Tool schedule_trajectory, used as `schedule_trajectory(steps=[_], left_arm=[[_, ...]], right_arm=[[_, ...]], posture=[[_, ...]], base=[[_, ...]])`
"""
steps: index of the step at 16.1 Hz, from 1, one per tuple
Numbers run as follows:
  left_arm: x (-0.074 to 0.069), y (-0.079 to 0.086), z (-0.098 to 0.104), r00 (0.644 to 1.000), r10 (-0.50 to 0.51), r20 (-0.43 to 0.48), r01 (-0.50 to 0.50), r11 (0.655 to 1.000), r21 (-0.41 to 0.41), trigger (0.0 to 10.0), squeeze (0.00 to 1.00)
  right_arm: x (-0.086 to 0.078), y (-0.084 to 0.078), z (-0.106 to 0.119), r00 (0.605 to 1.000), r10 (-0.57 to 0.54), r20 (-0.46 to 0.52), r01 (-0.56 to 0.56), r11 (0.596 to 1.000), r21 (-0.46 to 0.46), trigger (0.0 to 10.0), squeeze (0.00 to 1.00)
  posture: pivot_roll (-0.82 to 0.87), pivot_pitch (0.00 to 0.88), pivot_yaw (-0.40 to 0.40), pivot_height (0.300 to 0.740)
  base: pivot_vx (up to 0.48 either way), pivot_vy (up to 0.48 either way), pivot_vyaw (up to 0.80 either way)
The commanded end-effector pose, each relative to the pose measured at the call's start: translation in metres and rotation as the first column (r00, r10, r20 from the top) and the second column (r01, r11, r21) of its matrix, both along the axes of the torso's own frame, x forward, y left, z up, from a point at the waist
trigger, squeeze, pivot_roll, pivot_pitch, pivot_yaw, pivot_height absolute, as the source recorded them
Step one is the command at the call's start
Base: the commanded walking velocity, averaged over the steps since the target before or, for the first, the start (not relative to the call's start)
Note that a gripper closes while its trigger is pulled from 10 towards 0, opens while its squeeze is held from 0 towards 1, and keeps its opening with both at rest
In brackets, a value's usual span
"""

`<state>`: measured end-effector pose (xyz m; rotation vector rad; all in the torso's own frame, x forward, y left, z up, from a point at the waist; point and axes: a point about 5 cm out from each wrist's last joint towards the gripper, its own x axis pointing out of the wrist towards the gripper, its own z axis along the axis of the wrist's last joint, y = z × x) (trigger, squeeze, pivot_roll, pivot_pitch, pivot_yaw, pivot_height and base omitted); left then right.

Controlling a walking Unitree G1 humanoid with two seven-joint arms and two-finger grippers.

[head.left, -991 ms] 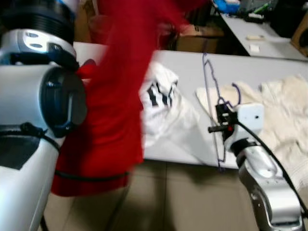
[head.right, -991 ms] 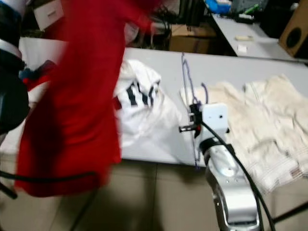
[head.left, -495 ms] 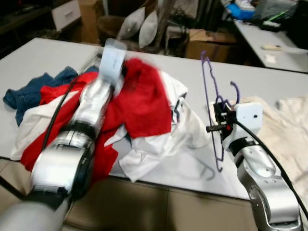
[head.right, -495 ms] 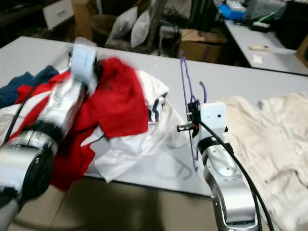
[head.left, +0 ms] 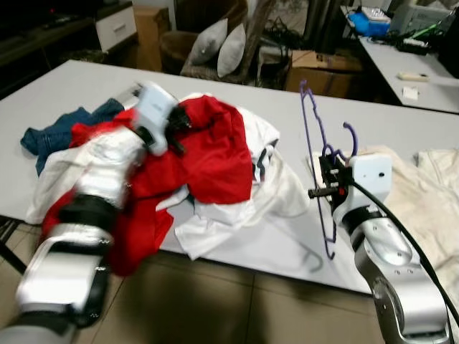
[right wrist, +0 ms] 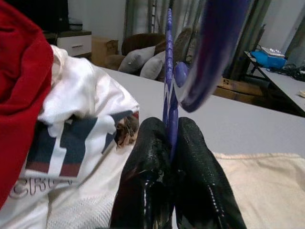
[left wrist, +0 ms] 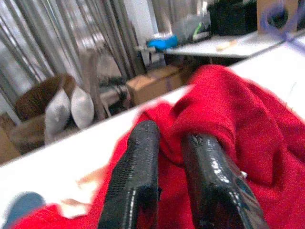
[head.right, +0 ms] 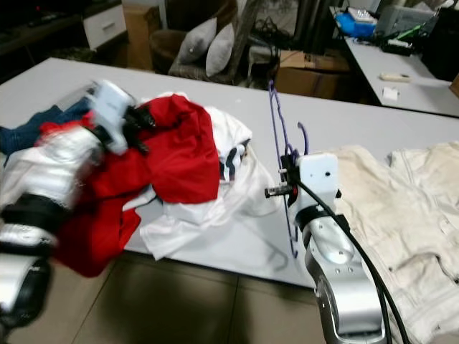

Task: Hang hanger

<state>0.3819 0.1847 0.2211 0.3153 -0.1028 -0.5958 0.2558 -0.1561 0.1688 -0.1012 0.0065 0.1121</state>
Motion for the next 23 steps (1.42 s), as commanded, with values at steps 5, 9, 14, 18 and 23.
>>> schedule_trajectory(steps=[5,9,14,18,23], left_arm=[[-0.018,0.059,0.044,0.996,0.075,0.042,-0.068,0.986,-0.152,10.0,0.0],[-0.047,0.006,0.028,0.987,0.137,0.085,-0.101,0.936,-0.338,10.0,0.0],[-0.082,-0.048,-0.013,0.984,0.176,0.009,-0.163,0.929,-0.332,10.0,0.0],[-0.093,-0.058,-0.04,0.971,0.23,-0.065,-0.238,0.924,-0.3,10.0,0.0],[-0.092,-0.056,-0.049,0.955,0.285,-0.086,-0.297,0.918,-0.261,10.0,0.0]], right_arm=[[-0.006,-0.002,-0.002,1.0,-0.004,-0.012,0.005,1.0,0.024,10.0,0.0],[-0.012,-0.007,0.007,1.0,-0.021,-0.002,0.021,0.999,0.036,10.0,0.0],[-0.012,-0.008,0.018,1.0,-0.017,0.002,0.017,0.999,-0.049,10.0,0.0],[-0.013,-0.029,0.007,0.988,-0.146,-0.059,0.142,0.988,-0.062,10.0,0.0],[-0.015,-0.032,0.004,0.988,-0.125,-0.088,0.12,0.991,-0.057,10.0,0.0]], posture=[[0.05,0.0,0.001,0.74],[0.03,0.0,-0.001,0.74],[0.02,0.0,-0.034,0.74],[0.0,0.0,-0.034,0.74],[-0.02,0.0,-0.024,0.74]], base=[[0.0,0.0,0.0],[0.0,0.0,-0.4],[0.0,0.0,-0.64],[0.0,-0.24,-0.4],[0.0,-0.48,-0.73]])
